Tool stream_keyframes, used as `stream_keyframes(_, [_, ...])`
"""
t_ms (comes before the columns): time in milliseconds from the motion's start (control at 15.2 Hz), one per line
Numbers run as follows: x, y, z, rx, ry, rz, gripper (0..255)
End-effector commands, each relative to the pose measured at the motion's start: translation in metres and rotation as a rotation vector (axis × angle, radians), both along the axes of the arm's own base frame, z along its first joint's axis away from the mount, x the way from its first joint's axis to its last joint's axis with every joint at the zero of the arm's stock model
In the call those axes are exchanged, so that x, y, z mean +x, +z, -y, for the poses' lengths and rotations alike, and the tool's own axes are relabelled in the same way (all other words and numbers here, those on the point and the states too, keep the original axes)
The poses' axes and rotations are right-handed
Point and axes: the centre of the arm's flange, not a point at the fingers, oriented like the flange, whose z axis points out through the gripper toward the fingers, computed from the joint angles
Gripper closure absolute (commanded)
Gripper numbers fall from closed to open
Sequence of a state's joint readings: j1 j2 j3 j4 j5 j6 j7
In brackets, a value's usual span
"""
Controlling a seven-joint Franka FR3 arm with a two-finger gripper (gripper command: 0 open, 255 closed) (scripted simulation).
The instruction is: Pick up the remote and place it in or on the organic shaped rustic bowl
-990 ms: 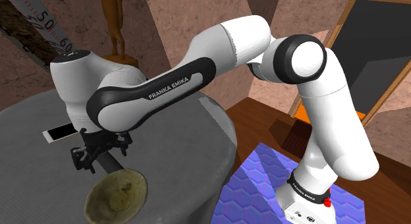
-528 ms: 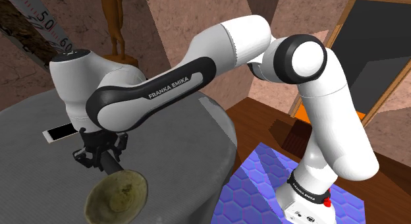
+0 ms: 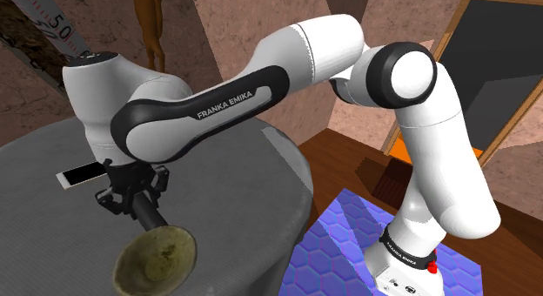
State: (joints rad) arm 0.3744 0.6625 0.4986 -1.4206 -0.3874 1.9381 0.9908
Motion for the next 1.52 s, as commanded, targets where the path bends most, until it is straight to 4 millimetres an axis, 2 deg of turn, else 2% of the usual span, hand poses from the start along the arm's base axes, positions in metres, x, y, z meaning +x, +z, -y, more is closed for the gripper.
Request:
stream_keyframes(0, [0.0,0.01,-0.001,0.0,0.0,0.0,255])
stream_keyframes(1452, [0.0,0.126,-0.001,0.0,0.0,0.0,255])
